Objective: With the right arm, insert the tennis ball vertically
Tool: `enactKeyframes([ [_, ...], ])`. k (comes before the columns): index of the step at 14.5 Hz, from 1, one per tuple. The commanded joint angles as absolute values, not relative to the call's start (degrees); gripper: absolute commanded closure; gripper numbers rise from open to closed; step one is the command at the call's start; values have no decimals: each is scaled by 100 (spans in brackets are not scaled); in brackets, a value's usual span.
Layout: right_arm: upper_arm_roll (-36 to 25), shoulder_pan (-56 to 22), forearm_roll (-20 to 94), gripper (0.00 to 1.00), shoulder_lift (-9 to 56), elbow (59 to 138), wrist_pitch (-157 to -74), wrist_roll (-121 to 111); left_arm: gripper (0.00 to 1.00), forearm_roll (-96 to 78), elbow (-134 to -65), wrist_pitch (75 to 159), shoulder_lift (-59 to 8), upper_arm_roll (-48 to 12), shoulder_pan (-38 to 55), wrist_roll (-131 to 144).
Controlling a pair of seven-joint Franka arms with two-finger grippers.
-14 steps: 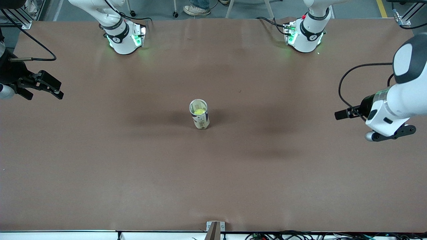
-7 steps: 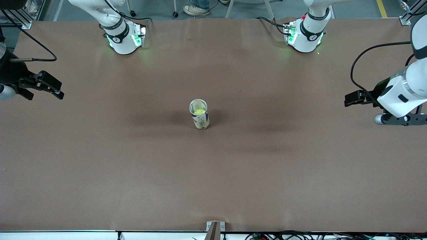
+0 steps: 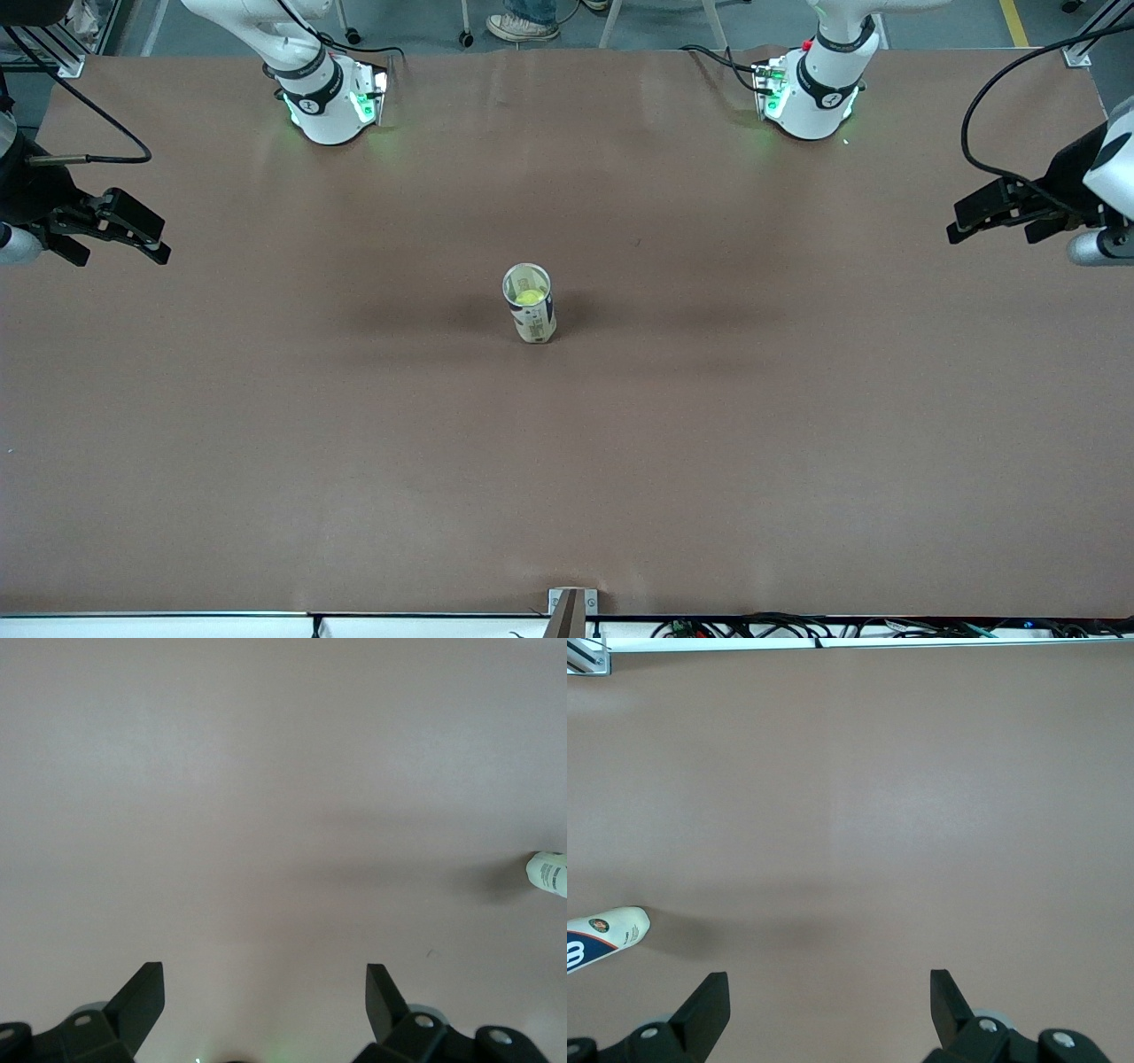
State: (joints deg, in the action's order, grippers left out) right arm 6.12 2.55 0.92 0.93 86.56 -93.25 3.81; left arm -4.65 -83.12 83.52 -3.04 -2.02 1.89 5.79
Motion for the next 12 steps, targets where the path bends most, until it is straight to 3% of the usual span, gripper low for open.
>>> enactKeyframes([
  [1,650,299,44,0,35,8719,-9334,316,0,-545,-8902,8420,148,-482,-78,501],
  [7,650,299,44,0,44,8719,-9343,316,0,-413,-9228,8429,641,-571,-97,501],
  [12,650,299,44,0,35,8719,-9334,316,0,-265,-9115,8499,659,-536,-62,501],
])
